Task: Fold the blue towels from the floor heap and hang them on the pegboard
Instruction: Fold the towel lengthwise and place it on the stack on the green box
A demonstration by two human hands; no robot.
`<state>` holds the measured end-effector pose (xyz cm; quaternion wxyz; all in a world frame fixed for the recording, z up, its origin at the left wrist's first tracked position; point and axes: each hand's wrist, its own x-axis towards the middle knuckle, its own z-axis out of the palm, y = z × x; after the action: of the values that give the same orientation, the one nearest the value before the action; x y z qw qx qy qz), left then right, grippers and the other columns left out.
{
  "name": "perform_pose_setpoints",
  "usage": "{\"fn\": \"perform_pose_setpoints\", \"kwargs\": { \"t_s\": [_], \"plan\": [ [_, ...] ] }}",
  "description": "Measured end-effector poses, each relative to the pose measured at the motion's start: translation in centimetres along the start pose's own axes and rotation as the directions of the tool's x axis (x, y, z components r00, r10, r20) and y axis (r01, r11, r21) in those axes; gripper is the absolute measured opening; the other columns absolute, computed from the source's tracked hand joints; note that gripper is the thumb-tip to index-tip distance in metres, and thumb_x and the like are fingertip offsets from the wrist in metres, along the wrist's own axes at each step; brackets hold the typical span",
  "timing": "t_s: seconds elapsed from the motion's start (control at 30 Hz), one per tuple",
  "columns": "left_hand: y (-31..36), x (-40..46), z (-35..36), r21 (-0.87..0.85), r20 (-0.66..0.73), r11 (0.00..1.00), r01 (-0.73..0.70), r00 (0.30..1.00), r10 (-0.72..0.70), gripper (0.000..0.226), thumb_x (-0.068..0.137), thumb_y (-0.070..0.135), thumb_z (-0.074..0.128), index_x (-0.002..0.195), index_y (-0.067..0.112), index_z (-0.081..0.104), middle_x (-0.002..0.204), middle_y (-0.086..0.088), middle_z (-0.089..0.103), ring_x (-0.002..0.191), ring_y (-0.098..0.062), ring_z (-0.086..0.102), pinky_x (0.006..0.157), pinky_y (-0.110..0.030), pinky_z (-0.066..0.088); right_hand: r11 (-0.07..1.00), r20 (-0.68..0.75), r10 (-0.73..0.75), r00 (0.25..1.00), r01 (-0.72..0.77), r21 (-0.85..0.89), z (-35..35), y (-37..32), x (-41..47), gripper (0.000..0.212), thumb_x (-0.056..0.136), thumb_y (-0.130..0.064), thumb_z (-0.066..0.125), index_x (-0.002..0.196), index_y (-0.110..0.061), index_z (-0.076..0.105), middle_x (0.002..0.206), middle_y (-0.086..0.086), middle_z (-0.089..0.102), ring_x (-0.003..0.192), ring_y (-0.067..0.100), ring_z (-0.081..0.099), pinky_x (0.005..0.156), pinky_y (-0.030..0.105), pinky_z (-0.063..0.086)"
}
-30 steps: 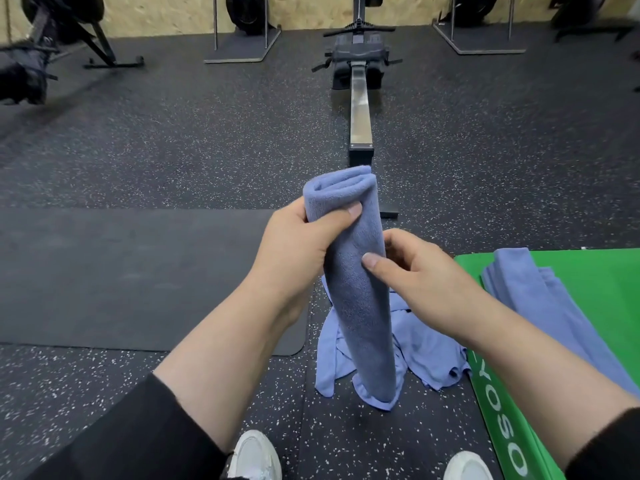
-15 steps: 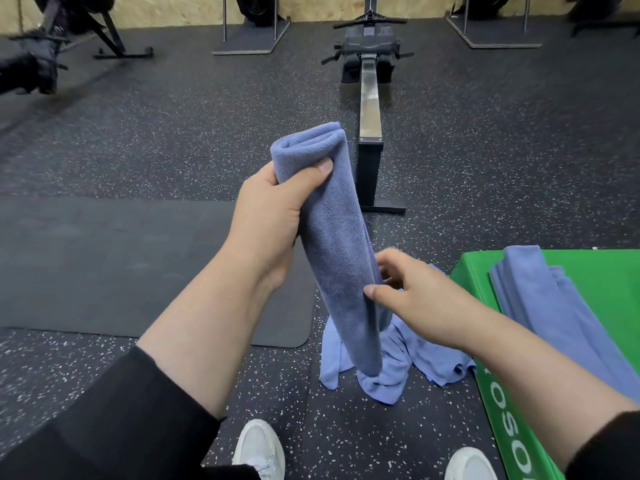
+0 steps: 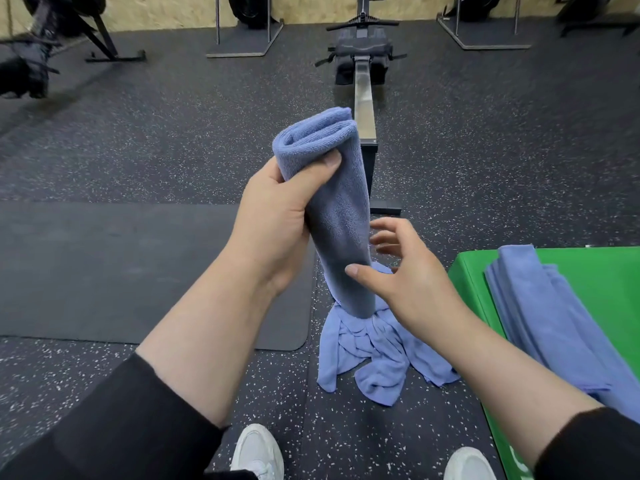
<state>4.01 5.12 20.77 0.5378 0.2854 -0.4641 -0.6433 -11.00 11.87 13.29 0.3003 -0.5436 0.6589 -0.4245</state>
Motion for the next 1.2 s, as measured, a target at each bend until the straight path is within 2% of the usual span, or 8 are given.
{"fn": "perform_pose_setpoints", "kwargs": {
  "t_s": [0.2, 0.33, 0.53, 0.73, 0.8, 0.93, 1.1, 1.2],
  "plan": [
    [0.5, 0.3, -0.6, -0.007, -0.034, 1.0, -0.002, 0.999, 0.001, 0.029, 0.094, 0.005, 0.063, 0.123, 0.006, 0.066, 0.115, -0.011, 0.071, 0.112, -0.024, 0.065, 0.111, -0.045, 0.046, 0.997, 0.149, 0.041, 0.988, -0.031, -0.063, 0.0, -0.3, 0.0, 0.017, 0.082, -0.034, 0.079, 0.091, -0.023, 0.069, 0.09, 0.0, 0.069, 0.087, 0.019, 0.064, 0.08, 0.037, 0.048],
    [0.7, 0.4, -1.1, -0.003, -0.071, 1.0, -0.021, 0.997, 0.021, 0.028, 0.094, 0.006, 0.064, 0.122, 0.006, 0.067, 0.113, -0.011, 0.072, 0.115, -0.028, 0.066, 0.111, -0.049, 0.045, 0.993, 0.087, 0.005, 0.996, 0.005, -0.116, 0.0, -0.2, -0.2, 0.02, 0.083, -0.034, 0.078, 0.079, -0.018, 0.066, 0.087, 0.002, 0.063, 0.08, 0.016, 0.059, 0.074, 0.034, 0.044],
    [1.2, 0.5, -0.9, -0.029, -0.081, 0.999, -0.041, 0.996, 0.039, 0.043, 0.091, 0.011, 0.066, 0.13, -0.007, 0.058, 0.126, -0.034, 0.061, 0.124, -0.049, 0.057, 0.11, -0.065, 0.04, 0.982, 0.006, -0.107, 0.994, 0.107, -0.157, -0.1, 0.3, -0.1, 0.014, 0.085, -0.035, 0.074, 0.082, -0.024, 0.065, 0.121, -0.015, 0.054, 0.119, 0.005, 0.051, 0.1, 0.028, 0.037],
    [1.7, 0.5, 0.0, -0.084, -0.038, 0.996, -0.033, 0.999, 0.029, 0.036, 0.098, 0.008, 0.056, 0.126, -0.015, 0.053, 0.101, -0.028, 0.065, 0.091, -0.037, 0.066, 0.093, -0.058, 0.052, 0.987, 0.04, -0.132, 0.99, 0.135, -0.087, -0.7, 0.0, 0.2, 0.011, 0.089, -0.033, 0.063, 0.088, -0.023, 0.058, 0.145, -0.021, 0.051, 0.135, -0.001, 0.044, 0.108, 0.033, 0.035],
    [2.1, 0.7, 0.6, -0.106, -0.025, 0.994, -0.018, 1.0, 0.015, 0.029, 0.099, 0.009, 0.055, 0.12, -0.01, 0.057, 0.098, -0.026, 0.066, 0.089, -0.036, 0.066, 0.092, -0.06, 0.052, 0.995, 0.048, -0.093, 0.994, 0.092, 0.025, -0.9, -0.2, 0.2, 0.019, 0.089, -0.027, 0.066, 0.102, -0.023, 0.053, 0.135, -0.026, 0.056, 0.126, -0.004, 0.05, 0.102, 0.032, 0.038],
    [2.4, 1.0, 1.9, -0.125, 0.001, 0.992, 0.025, 1.0, -0.025, 0.021, 0.099, 0.012, 0.056, 0.113, -0.003, 0.061, 0.094, -0.023, 0.068, 0.086, -0.034, 0.066, 0.086, -0.051, 0.055, 0.979, 0.125, -0.036, 0.991, 0.01, 0.202, -1.3, -0.3, 0.3, 0.081, 0.07, -0.038, 0.085, 0.137, -0.033, 0.04, 0.118, -0.02, 0.067, 0.114, -0.002, 0.061, 0.098, 0.026, 0.044],
    [2.1, 1.8, 2.2, -0.147, -0.016, 0.987, 0.06, 0.998, -0.063, 0.026, 0.097, 0.012, 0.059, 0.116, -0.006, 0.061, 0.096, -0.024, 0.067, 0.088, -0.035, 0.065, 0.09, -0.055, 0.053, 0.976, 0.184, -0.02, 0.983, -0.021, 0.215, -1.8, -0.4, -0.4, 0.025, 0.075, -0.027, 0.088, 0.09, -0.018, 0.07, 0.079, -0.019, 0.071, 0.073, -0.008, 0.06, 0.069, 0.013, 0.047],
    [1.8, 2.5, 1.4, -0.144, -0.106, 0.986, 0.088, 0.989, -0.104, 0.044, 0.093, 0.014, 0.066, 0.128, -0.011, 0.057, 0.106, -0.028, 0.067, 0.097, -0.039, 0.068, 0.099, -0.056, 0.052, 0.949, 0.258, 0.037, 0.965, -0.115, 0.292, -2.4, -0.1, -0.9, 0.024, 0.076, -0.03, 0.086, 0.088, -0.014, 0.073, 0.081, -0.009, 0.074, 0.073, 0.003, 0.065, 0.07, 0.019, 0.053]
  ]
}}
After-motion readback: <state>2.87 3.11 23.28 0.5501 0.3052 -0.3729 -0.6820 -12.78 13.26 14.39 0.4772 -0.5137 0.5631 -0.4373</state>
